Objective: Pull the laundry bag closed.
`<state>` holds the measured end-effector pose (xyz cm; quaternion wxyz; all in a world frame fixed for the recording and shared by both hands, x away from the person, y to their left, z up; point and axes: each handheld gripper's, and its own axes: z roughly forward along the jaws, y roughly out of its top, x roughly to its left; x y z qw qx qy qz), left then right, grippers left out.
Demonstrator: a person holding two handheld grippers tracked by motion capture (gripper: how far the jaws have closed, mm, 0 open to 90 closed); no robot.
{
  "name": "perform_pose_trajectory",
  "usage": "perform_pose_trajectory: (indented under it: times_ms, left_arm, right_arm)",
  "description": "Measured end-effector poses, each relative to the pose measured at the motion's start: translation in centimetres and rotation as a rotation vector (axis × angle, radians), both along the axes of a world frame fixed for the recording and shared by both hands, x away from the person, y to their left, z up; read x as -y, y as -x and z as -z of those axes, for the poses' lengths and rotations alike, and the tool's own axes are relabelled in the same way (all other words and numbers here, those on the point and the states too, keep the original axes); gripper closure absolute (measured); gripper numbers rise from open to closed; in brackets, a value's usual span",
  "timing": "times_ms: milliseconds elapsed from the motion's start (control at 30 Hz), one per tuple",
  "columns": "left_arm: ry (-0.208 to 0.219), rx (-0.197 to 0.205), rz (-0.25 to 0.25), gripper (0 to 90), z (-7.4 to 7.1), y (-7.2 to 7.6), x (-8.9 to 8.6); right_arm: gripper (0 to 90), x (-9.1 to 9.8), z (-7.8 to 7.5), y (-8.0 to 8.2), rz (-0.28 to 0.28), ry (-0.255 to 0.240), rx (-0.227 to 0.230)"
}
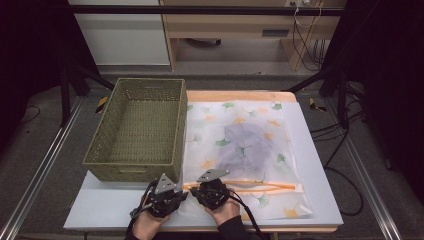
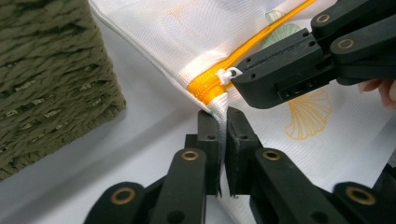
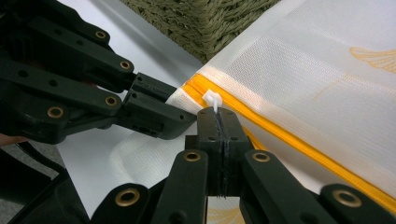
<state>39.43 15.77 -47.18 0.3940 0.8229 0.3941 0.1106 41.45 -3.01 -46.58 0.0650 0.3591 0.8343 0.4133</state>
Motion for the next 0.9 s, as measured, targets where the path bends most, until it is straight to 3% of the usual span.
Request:
perform_pose_trajectory:
  times_ms: [467, 900]
  left_arm:
    - [-0.01, 0.022, -0.02, 87.5, -0.5, 0.6, 0.3]
    - [-0.022, 0.05, -0.02, 87.3, -1.0, 0.8, 0.4]
  right_arm:
    - [89.9, 0.8, 0.2, 0.0, 0.017, -0.032, -0.017]
    - [89.9, 2.6, 0.4, -0.2, 0.069, -0.019, -0.024]
